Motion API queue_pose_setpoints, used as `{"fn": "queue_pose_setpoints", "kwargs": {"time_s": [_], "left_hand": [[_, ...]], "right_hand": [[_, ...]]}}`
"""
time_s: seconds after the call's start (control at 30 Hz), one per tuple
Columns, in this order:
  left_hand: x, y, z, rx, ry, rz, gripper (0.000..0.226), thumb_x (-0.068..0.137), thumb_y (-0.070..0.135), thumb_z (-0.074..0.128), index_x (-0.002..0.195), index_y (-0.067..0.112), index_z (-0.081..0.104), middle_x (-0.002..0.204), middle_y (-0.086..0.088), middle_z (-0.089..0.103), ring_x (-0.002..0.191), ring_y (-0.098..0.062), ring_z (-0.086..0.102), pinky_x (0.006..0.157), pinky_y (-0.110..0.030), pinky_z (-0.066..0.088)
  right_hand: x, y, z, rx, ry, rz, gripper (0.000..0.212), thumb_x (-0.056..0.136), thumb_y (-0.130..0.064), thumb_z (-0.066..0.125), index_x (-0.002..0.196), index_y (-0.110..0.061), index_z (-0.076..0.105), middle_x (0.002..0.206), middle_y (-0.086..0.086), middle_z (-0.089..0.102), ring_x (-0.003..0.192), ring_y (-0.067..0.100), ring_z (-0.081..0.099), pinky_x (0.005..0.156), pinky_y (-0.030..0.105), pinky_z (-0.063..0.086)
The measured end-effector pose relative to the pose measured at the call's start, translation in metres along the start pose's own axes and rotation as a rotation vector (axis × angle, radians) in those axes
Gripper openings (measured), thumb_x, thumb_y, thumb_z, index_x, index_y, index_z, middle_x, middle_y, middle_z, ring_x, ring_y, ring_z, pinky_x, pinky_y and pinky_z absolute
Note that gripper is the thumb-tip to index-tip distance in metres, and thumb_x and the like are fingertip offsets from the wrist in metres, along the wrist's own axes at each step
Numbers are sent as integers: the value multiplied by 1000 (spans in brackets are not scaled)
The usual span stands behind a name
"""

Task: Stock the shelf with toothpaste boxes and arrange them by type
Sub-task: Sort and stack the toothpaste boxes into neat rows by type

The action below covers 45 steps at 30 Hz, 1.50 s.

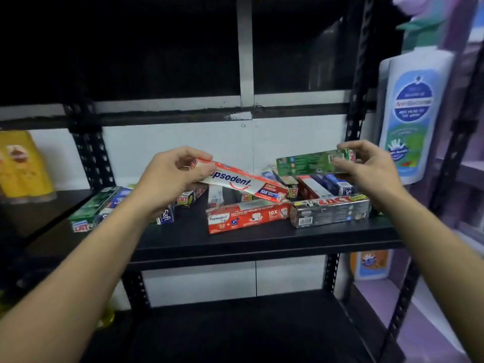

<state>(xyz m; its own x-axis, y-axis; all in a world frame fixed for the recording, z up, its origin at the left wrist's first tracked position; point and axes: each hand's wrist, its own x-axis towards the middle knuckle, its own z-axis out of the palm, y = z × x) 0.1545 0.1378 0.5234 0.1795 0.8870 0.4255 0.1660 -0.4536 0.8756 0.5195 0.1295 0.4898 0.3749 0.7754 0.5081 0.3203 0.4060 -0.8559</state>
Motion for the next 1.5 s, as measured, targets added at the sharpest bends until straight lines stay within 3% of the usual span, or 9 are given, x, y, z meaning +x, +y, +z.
{"fn": "queue_pose_setpoints", "kwargs": {"time_s": [0.3, 0.47, 0.53, 0.67, 0.8, 1.0, 1.17, 1.3, 1.5], "left_hand": [[69, -54, 24, -220, 219, -69, 20, 87, 12, 72, 106, 7, 67, 103, -10, 67, 95, -20, 72, 77, -30, 61], [89, -95, 27, -88, 189, -151, 16, 88, 22, 72, 101, 15, 65, 116, -14, 62, 101, -24, 69, 81, -40, 61], [90, -107, 22, 32, 194, -151, 18, 88, 30, 72, 101, 22, 64, 115, -7, 64, 100, -14, 65, 78, -33, 59], [90, -111, 15, 181, 25, -164, 29, 89, 26, 71, 114, 21, 57, 113, 9, 62, 97, -3, 62, 62, -16, 52], [87, -114, 15, 226, -91, -183, 36, 90, 25, 70, 122, 27, 53, 114, 14, 60, 96, -2, 63, 68, -22, 56], [82, -113, 11, 293, -100, -137, 36, 91, 27, 69, 122, 34, 52, 122, 10, 62, 102, -8, 65, 80, -34, 60], [71, -110, -2, 503, -42, -32, 46, 90, 31, 71, 132, 30, 51, 124, 15, 56, 106, -1, 53, 74, -13, 44], [63, -113, -32, 674, 50, 78, 47, 89, 41, 70, 131, 28, 55, 131, 13, 56, 116, -2, 49, 89, -21, 35], [45, -128, -96, 850, 195, 117, 40, 89, 48, 66, 122, 26, 61, 122, 9, 64, 114, -15, 57, 93, -30, 42]], "right_hand": [[54, 53, 21, 51, 104, 138, 26, 81, -14, 79, 98, -27, 65, 111, 7, 67, 86, 24, 73, 75, 41, 60], [64, 58, 27, -455, -1, 85, 26, 78, -12, 79, 88, -19, 56, 81, -4, 59, 67, 18, 56, 57, 34, 45], [66, 55, 26, -676, -25, 63, 23, 77, -14, 77, 85, -20, 56, 81, -6, 59, 74, 20, 56, 61, 31, 37], [65, 43, 39, -906, -39, -45, 28, 79, -17, 71, 104, -24, 61, 109, 6, 64, 90, 26, 60, 71, 34, 45], [60, 28, 84, -828, -190, -234, 28, 85, -25, 70, 111, -26, 60, 118, 0, 61, 107, 22, 54, 83, 32, 42], [56, 29, 147, -791, -619, -329, 59, 92, -34, 65, 146, -26, 42, 146, -2, 48, 134, 20, 41, 111, 35, 33], [60, 35, 158, -922, -591, -391, 50, 94, -40, 60, 140, -27, 47, 134, -1, 55, 123, 23, 47, 106, 41, 38], [64, 39, 148, -963, -519, -428, 46, 92, -40, 61, 135, -26, 51, 125, 0, 58, 116, 23, 50, 101, 40, 40], [69, 35, 141, -1008, -526, -352, 53, 88, -43, 65, 135, -24, 52, 127, 5, 59, 117, 26, 52, 104, 42, 40]]}}
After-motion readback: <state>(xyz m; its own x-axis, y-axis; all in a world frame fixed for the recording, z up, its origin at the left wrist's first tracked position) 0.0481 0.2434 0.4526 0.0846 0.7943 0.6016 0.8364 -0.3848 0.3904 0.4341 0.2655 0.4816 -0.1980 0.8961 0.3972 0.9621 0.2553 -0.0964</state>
